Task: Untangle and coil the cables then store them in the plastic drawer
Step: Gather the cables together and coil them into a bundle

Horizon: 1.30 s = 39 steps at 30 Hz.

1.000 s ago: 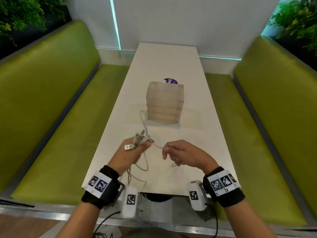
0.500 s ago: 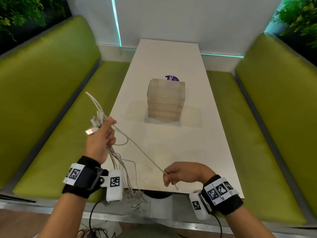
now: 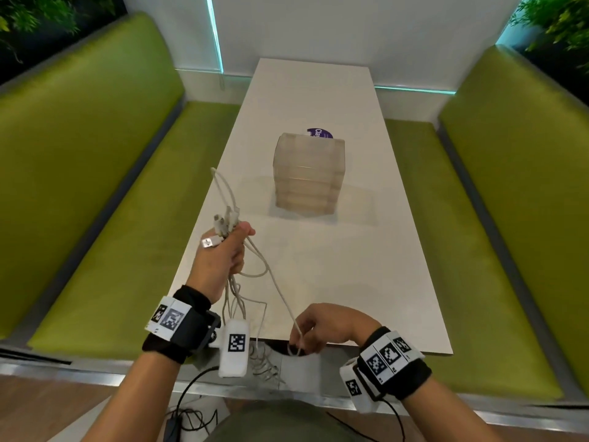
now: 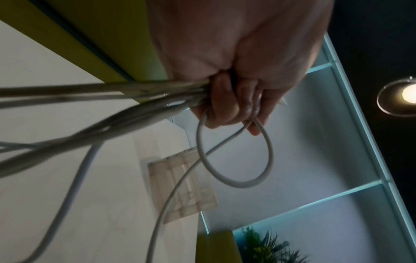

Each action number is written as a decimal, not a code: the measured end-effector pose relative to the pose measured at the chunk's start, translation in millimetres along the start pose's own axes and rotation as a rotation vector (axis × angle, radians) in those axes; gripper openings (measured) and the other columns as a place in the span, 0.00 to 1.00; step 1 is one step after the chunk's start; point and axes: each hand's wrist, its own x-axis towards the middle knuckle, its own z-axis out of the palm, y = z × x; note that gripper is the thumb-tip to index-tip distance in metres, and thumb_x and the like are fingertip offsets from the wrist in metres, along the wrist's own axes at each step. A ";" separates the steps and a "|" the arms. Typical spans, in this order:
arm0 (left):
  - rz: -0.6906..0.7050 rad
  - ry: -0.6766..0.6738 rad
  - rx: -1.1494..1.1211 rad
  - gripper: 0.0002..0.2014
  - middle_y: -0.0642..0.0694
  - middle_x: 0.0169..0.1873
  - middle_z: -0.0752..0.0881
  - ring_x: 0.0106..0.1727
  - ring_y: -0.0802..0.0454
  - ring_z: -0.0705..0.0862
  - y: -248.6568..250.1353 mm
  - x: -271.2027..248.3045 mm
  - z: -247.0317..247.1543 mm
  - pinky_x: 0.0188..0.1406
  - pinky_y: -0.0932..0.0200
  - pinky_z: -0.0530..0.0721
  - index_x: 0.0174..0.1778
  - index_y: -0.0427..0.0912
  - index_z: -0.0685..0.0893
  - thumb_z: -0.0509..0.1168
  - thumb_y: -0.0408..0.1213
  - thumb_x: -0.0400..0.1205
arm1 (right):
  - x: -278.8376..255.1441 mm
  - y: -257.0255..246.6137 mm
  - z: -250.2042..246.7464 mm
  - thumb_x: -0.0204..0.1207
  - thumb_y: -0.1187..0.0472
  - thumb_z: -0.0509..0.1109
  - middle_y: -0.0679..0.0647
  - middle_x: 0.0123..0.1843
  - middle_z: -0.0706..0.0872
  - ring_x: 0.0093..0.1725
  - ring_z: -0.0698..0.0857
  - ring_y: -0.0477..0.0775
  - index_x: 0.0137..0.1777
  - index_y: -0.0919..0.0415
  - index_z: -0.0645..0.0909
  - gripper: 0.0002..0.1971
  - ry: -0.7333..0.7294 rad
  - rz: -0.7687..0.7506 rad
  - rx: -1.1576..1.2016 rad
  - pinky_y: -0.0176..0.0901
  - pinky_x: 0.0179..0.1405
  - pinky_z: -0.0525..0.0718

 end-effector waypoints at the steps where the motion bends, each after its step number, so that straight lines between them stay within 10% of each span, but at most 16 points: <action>1: -0.021 -0.027 0.040 0.10 0.52 0.20 0.63 0.19 0.55 0.58 -2.0 -2.8 1.9 0.20 0.62 0.54 0.39 0.40 0.83 0.63 0.39 0.85 | -0.3 1.5 -4.6 0.75 0.70 0.68 0.57 0.60 0.88 0.54 0.87 0.55 0.64 0.60 0.83 0.18 0.026 0.028 -0.087 0.41 0.51 0.85; 5: -0.102 -0.149 0.188 0.10 0.50 0.21 0.64 0.21 0.54 0.59 -7.2 -15.2 12.0 0.19 0.62 0.56 0.42 0.35 0.83 0.63 0.37 0.85 | -7.5 2.9 -31.0 0.79 0.69 0.65 0.54 0.75 0.75 0.68 0.79 0.54 0.79 0.52 0.67 0.29 0.214 0.054 -0.280 0.42 0.66 0.74; 11: -0.222 -0.409 0.384 0.10 0.50 0.19 0.66 0.21 0.54 0.62 -10.7 -26.2 25.5 0.19 0.62 0.59 0.40 0.37 0.86 0.65 0.38 0.83 | -33.6 -39.5 -58.0 0.81 0.63 0.67 0.38 0.78 0.68 0.71 0.75 0.38 0.79 0.40 0.62 0.31 0.558 -0.488 0.391 0.34 0.66 0.77; 17: -0.243 -0.414 0.318 0.16 0.52 0.21 0.63 0.22 0.55 0.59 -7.9 -26.0 17.1 0.19 0.63 0.58 0.52 0.37 0.88 0.68 0.46 0.79 | -39.2 -39.4 -69.9 0.72 0.67 0.75 0.49 0.40 0.85 0.41 0.83 0.44 0.42 0.59 0.82 0.05 0.739 -0.498 0.354 0.38 0.46 0.81; 25: -0.097 -0.080 0.002 0.15 0.54 0.21 0.60 0.21 0.57 0.56 -4.3 -9.8 3.2 0.18 0.63 0.55 0.44 0.38 0.83 0.62 0.48 0.80 | -25.4 2.5 -41.1 0.67 0.66 0.79 0.44 0.34 0.86 0.37 0.85 0.46 0.34 0.51 0.82 0.11 0.148 -0.163 -0.085 0.40 0.43 0.84; 28: -0.079 -0.062 -0.114 0.14 0.55 0.20 0.61 0.19 0.59 0.57 -1.7 -6.7 8.4 0.16 0.66 0.56 0.40 0.40 0.79 0.63 0.48 0.80 | -9.6 14.7 -16.3 0.70 0.69 0.76 0.47 0.50 0.87 0.52 0.86 0.48 0.56 0.53 0.84 0.16 0.029 -0.069 -0.166 0.40 0.54 0.83; 32: -0.062 -0.104 -0.151 0.14 0.55 0.20 0.61 0.18 0.60 0.58 -0.4 -7.0 19.5 0.16 0.67 0.57 0.37 0.41 0.77 0.64 0.48 0.82 | -8.2 11.1 -21.7 0.81 0.66 0.64 0.50 0.75 0.76 0.69 0.78 0.47 0.78 0.53 0.68 0.26 0.249 -0.104 -0.148 0.39 0.68 0.77; 36: -0.074 -0.144 -0.179 0.15 0.54 0.19 0.61 0.18 0.59 0.58 3.5 -7.7 40.6 0.15 0.66 0.58 0.37 0.41 0.77 0.64 0.48 0.82 | -6.6 -24.7 -29.4 0.73 0.41 0.73 0.39 0.83 0.62 0.80 0.63 0.41 0.83 0.42 0.54 0.43 0.332 -0.314 0.176 0.40 0.78 0.65; 39: -0.091 -0.197 -0.186 0.14 0.53 0.19 0.61 0.18 0.59 0.57 13.9 -6.2 59.5 0.15 0.66 0.57 0.36 0.41 0.77 0.64 0.49 0.80 | 1.4 -54.2 -19.0 0.79 0.49 0.70 0.45 0.71 0.78 0.69 0.77 0.42 0.73 0.54 0.73 0.24 0.278 -0.416 0.192 0.40 0.71 0.73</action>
